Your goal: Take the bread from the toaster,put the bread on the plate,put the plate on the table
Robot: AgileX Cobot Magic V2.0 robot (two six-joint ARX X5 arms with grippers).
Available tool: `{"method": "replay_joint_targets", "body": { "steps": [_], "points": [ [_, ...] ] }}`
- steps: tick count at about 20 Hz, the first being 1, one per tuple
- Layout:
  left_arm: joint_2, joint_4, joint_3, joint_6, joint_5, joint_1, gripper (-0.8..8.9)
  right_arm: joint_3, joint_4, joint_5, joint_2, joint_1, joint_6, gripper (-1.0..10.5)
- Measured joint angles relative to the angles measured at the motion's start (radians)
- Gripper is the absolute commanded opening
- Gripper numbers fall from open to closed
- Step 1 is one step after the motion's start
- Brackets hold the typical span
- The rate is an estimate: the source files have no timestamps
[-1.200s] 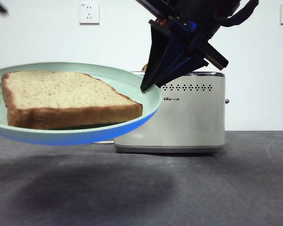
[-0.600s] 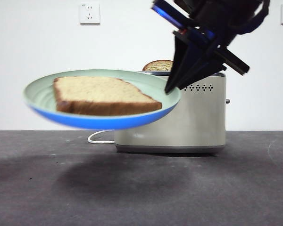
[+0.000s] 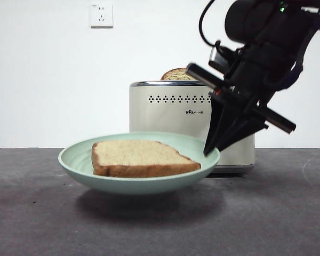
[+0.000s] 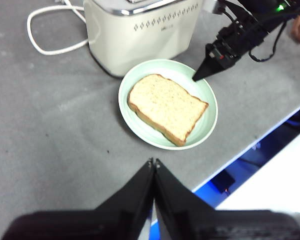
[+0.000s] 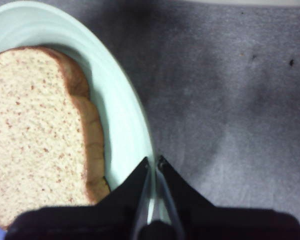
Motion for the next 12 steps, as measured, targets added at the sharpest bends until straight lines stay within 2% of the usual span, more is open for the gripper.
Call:
{"method": "replay_joint_targets", "body": {
  "steps": [12],
  "points": [
    [0.000,-0.037,0.000,0.009,0.000,0.000,-0.09,0.001,0.087,0.001,0.133,0.000,0.023,-0.2]
  ]
}}
